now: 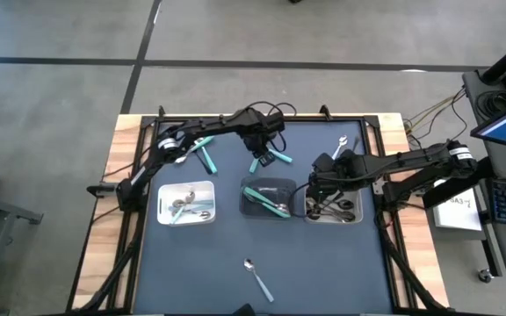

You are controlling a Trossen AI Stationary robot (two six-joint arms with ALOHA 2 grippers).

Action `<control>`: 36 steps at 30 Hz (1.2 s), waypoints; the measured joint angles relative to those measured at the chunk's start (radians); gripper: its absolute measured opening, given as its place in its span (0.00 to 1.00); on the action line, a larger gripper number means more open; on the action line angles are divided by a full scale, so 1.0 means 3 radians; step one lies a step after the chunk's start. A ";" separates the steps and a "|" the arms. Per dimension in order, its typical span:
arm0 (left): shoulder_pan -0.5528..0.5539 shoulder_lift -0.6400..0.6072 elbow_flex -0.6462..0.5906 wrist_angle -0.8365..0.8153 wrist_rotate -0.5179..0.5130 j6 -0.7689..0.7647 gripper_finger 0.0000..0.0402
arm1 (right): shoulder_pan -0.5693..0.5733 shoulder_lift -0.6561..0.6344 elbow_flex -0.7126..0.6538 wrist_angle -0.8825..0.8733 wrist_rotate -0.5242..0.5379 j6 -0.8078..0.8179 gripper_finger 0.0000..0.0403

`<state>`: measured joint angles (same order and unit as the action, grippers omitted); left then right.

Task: Sort silverware by color (type)
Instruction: Put the green spoon into the black transparent bin

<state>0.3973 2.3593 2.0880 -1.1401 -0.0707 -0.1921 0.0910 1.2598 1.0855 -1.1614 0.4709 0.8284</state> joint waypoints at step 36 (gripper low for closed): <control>0.0010 -0.0023 -0.0567 0.0388 0.0279 -0.0848 0.35 | 0.0000 0.0000 0.0000 0.0069 0.0001 -0.0057 0.36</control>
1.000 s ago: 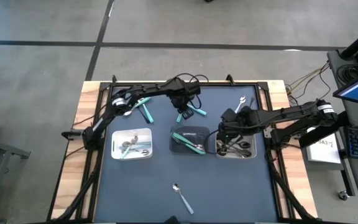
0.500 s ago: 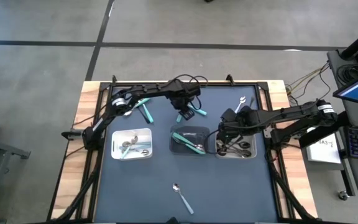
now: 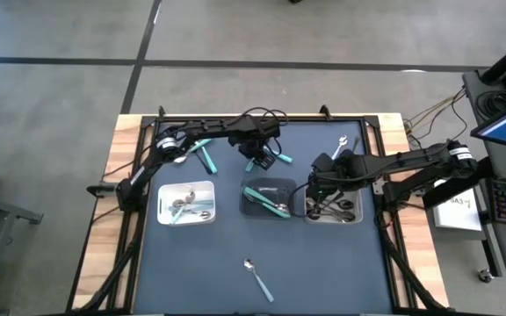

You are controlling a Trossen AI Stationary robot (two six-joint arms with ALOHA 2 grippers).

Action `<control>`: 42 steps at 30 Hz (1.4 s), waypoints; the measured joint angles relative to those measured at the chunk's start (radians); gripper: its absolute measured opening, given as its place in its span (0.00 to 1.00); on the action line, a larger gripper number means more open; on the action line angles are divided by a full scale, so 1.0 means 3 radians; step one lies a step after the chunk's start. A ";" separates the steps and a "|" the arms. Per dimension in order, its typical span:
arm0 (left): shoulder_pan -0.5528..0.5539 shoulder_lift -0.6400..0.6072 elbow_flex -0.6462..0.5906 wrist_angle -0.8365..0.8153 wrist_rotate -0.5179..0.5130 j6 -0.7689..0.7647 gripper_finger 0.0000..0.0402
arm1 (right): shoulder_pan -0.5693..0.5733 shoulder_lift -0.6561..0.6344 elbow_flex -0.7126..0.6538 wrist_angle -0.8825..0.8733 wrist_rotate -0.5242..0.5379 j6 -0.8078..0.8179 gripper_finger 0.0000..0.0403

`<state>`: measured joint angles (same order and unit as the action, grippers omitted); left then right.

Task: Sort silverware by color (type)
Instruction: Put the green spoon into the black transparent bin

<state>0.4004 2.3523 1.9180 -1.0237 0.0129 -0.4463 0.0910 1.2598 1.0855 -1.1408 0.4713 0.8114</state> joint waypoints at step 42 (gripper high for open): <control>-0.0949 -0.0034 0.1407 -0.1258 -0.0160 0.0802 0.12 | 0.0000 0.0001 -0.0024 0.0082 0.0014 -0.0233 0.36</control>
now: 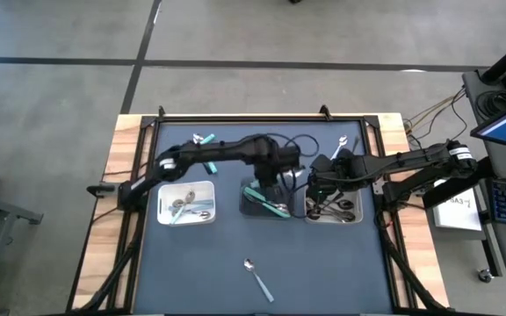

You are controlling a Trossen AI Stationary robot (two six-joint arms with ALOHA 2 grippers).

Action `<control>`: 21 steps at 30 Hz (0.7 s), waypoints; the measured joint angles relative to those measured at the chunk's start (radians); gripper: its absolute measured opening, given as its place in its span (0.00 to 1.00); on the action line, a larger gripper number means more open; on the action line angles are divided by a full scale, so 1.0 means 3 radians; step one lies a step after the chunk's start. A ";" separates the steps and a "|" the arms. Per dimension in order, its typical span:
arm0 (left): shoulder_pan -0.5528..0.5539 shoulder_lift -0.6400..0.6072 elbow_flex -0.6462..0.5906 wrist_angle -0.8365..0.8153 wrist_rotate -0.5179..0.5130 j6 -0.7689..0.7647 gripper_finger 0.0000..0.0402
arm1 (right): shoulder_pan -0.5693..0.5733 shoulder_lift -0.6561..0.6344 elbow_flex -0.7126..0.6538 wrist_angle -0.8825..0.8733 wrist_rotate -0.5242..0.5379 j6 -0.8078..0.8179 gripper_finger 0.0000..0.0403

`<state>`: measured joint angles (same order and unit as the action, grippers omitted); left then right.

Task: Sort silverware by color (type)
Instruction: Put the green spoon into the black transparent bin

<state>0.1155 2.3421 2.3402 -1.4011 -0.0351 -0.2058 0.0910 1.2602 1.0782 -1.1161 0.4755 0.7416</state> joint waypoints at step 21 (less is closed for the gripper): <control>-0.0260 -0.0011 -0.0005 -0.0410 0.0002 -0.0306 0.20 | 0.0000 0.0000 -0.0006 0.0129 -0.0003 -0.0553 0.36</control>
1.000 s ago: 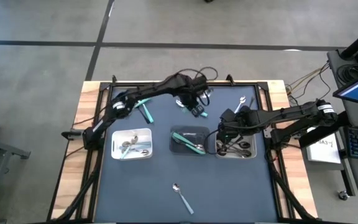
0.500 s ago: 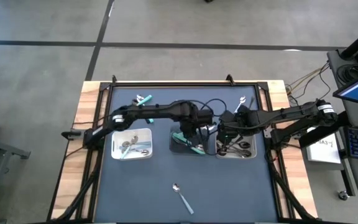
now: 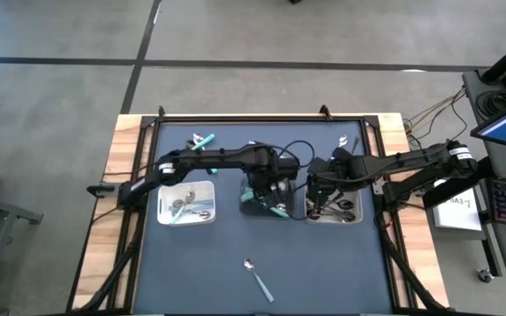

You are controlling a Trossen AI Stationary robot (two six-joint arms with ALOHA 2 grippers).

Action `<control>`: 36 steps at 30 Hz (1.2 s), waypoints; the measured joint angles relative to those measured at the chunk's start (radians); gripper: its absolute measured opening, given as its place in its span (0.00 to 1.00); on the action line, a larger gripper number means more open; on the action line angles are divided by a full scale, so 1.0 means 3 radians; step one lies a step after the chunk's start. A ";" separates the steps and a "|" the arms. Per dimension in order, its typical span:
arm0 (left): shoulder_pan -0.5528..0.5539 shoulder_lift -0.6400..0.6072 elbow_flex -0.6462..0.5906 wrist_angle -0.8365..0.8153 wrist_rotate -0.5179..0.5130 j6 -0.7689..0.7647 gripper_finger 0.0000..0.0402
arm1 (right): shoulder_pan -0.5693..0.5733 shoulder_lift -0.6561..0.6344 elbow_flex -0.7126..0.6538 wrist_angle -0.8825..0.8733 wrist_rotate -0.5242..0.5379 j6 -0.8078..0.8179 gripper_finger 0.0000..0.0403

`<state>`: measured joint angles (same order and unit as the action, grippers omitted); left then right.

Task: Sort silverware by color (type)
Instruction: Put the green spoon into the black transparent bin

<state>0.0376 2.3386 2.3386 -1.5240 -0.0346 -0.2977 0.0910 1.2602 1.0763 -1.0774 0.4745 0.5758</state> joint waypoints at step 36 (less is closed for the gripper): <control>0.0473 -0.0070 -0.0361 -0.0155 -0.0265 0.0405 0.21 | -0.0378 0.0000 -0.0252 0.0243 -0.0011 -0.0435 0.36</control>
<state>0.1795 2.3176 2.2303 -1.5705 -0.1141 -0.1763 -0.0225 1.2602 1.0008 -1.0044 0.4713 0.4454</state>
